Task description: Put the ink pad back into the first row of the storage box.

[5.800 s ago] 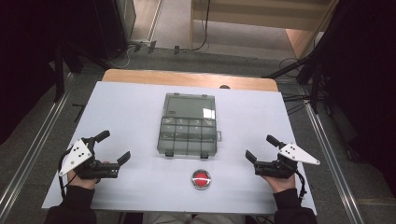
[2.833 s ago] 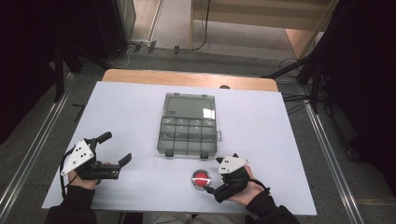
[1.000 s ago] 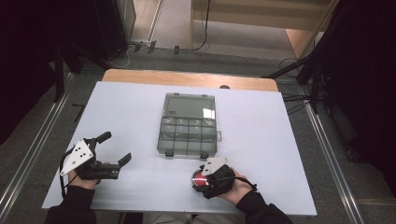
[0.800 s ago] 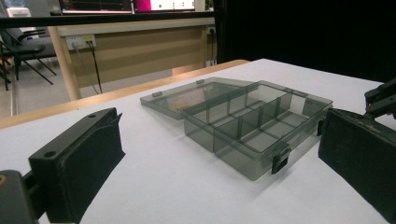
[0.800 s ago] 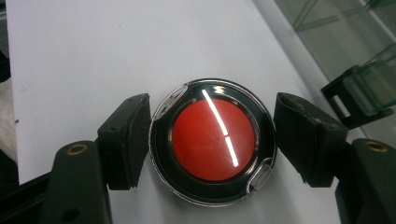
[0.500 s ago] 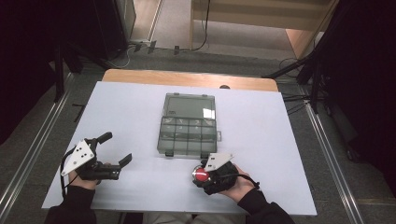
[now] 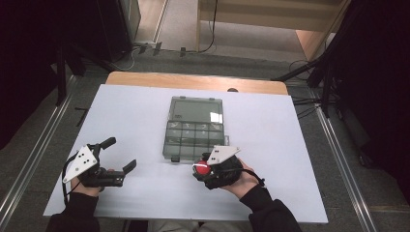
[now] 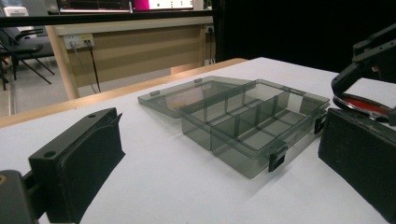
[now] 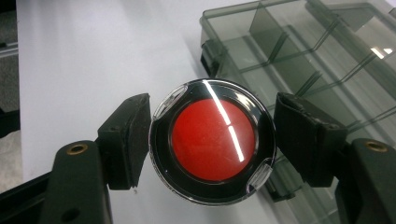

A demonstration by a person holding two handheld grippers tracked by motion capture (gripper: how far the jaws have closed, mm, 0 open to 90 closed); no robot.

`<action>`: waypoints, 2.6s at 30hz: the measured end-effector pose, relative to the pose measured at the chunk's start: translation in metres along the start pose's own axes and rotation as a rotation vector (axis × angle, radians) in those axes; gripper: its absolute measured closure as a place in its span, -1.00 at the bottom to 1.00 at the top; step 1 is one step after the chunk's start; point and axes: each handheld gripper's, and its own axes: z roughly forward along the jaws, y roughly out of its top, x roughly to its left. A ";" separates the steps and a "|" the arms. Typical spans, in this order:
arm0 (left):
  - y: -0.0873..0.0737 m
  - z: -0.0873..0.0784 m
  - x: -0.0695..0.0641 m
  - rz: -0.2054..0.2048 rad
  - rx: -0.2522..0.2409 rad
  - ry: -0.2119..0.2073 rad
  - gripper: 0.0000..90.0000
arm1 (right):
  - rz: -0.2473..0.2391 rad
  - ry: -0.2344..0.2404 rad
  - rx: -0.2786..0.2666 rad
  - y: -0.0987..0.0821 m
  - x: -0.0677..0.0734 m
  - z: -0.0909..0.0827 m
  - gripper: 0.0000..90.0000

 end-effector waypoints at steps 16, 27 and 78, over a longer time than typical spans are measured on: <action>0.000 0.000 0.000 -0.005 -0.001 -0.002 -1.00 | 0.046 -0.048 -0.016 0.013 -0.032 0.005 -0.30; 0.000 0.000 0.000 -0.008 -0.004 -0.004 -1.00 | 0.043 -0.076 -0.024 0.034 -0.047 0.005 -0.30; 0.000 -0.001 0.003 -0.029 -0.019 -0.013 -1.00 | 0.243 -0.223 0.122 0.055 -0.104 0.060 -0.97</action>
